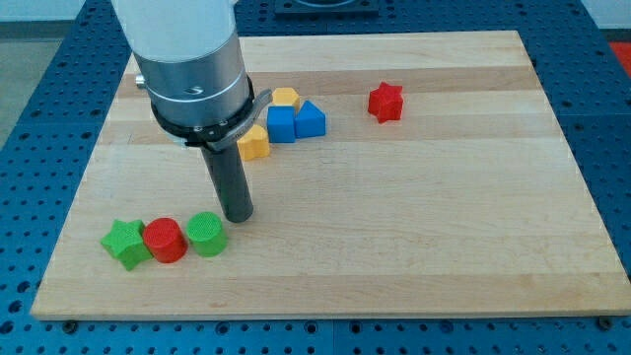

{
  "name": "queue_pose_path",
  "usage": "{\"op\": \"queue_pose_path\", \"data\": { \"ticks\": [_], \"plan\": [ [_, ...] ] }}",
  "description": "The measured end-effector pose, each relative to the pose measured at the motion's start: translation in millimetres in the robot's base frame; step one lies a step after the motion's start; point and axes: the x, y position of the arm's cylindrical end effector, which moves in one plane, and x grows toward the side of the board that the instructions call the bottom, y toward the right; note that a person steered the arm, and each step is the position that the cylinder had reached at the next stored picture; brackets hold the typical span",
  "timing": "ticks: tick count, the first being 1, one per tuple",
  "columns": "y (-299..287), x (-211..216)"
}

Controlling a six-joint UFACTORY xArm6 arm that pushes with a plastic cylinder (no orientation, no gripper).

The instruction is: Separate the blue triangle and the blue cube

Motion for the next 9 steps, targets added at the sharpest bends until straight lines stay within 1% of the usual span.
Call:
{"op": "queue_pose_path", "data": {
  "ticks": [2, 3, 4, 7, 8, 9],
  "plan": [
    [-22.9, 25.5],
    [-25.3, 26.4],
    [-15.2, 6.5],
    [102.1, -81.3],
    [120.8, -101.0],
    [120.9, -123.1]
  ]
}}
